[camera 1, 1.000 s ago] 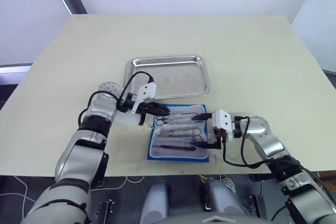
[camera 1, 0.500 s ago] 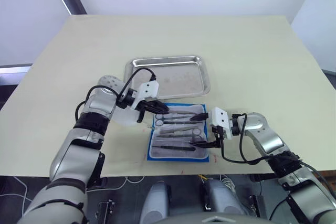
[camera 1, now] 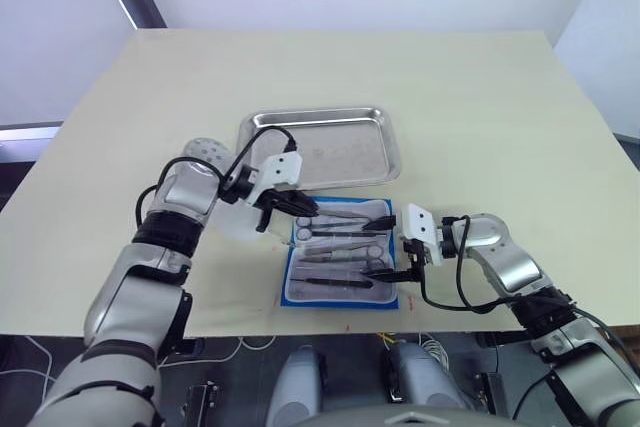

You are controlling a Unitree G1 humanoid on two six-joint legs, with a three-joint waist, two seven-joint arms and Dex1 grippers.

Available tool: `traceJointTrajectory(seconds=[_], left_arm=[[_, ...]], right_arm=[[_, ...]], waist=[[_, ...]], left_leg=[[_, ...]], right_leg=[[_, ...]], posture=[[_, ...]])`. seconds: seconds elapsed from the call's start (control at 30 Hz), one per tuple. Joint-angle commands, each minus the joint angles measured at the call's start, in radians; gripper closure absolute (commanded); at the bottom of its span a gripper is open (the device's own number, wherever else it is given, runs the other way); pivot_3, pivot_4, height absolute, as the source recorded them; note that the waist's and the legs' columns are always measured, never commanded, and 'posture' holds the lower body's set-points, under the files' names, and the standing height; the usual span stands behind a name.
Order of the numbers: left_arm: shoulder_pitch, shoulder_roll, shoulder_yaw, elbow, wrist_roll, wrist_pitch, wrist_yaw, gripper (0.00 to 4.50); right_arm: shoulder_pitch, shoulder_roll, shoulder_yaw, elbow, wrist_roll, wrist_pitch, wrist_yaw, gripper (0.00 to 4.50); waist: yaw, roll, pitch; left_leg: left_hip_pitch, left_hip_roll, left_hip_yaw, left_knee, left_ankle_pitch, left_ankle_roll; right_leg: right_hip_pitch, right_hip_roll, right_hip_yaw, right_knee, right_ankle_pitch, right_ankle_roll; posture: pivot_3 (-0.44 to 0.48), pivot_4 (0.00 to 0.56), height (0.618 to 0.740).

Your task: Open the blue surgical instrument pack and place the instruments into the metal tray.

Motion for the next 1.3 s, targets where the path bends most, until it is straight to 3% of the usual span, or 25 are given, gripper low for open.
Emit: traceJointTrajectory(seconds=[0.03,1.3], left_arm=[[-0.016,0.036,0.016,-0.047,-0.012,0.009,-0.022,4.42],[0.07,0.281,0.057,-0.271,-0.107,0.182,-0.058,4.42]], right_arm=[[0.061,-0.04,0.082,0.1,-0.118,0.093,-0.014,0.0],[0.066,-0.026,0.083,0.108,-0.112,0.077,-0.019,0.0]], waist=[[0.0,0.0,0.0],[0.001,0.0,0.0]], left_leg=[[0.0,0.0,0.0,0.0,0.0,0.0],[0.001,0.0,0.0,0.0,0.0,0.0]], right_leg=[[0.0,0.0,0.0,0.0,0.0,0.0],[0.0,0.0,0.0,0.0,0.0,0.0]], posture=[[0.0,0.15,0.74],[0.0,0.15,0.74]])
